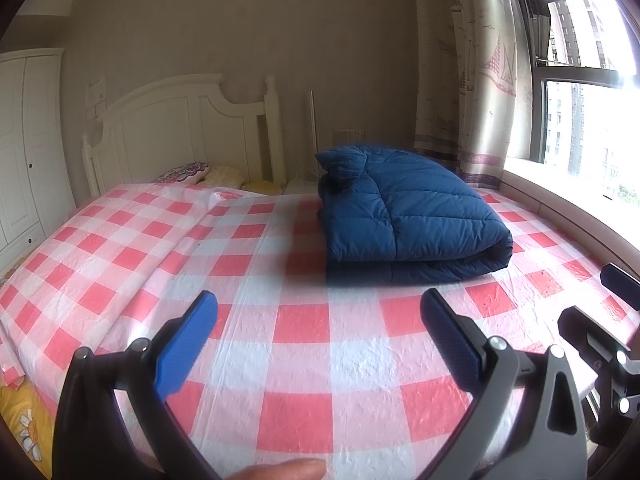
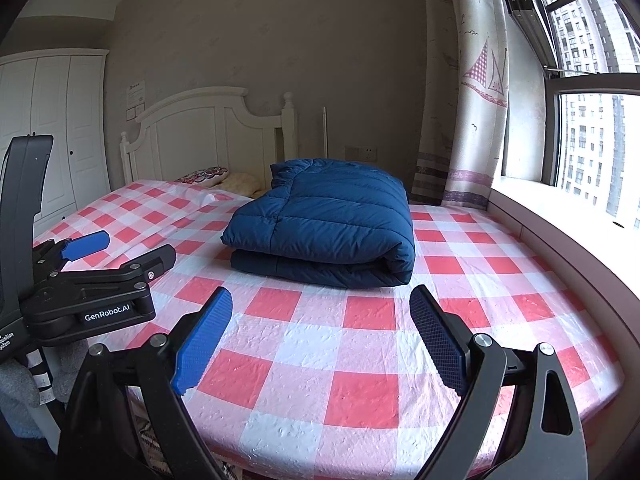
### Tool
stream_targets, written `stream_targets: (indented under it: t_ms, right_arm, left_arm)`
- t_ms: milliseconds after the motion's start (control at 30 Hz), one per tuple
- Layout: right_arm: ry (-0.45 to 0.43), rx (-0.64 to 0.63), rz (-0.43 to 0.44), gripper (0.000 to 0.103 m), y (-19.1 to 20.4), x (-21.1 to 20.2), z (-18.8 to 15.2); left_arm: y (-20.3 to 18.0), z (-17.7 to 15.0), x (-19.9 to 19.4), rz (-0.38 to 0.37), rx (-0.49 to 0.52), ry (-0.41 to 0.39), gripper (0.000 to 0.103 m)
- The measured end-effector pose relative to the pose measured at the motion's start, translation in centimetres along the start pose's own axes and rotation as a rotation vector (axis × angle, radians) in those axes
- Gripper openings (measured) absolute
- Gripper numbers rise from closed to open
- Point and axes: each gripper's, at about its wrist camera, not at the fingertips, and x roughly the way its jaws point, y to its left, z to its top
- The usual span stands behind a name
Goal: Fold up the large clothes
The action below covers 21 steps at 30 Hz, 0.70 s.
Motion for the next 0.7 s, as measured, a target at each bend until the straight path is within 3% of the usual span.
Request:
stream_targets:
  t_ms: [700]
  right_arm:
    - [0.013,-0.003,0.009,0.087,0.52,0.19,-0.5]
  left_arm:
    - [-0.01,0.06,-0.26,-0.013,0.021,-0.025,0.101]
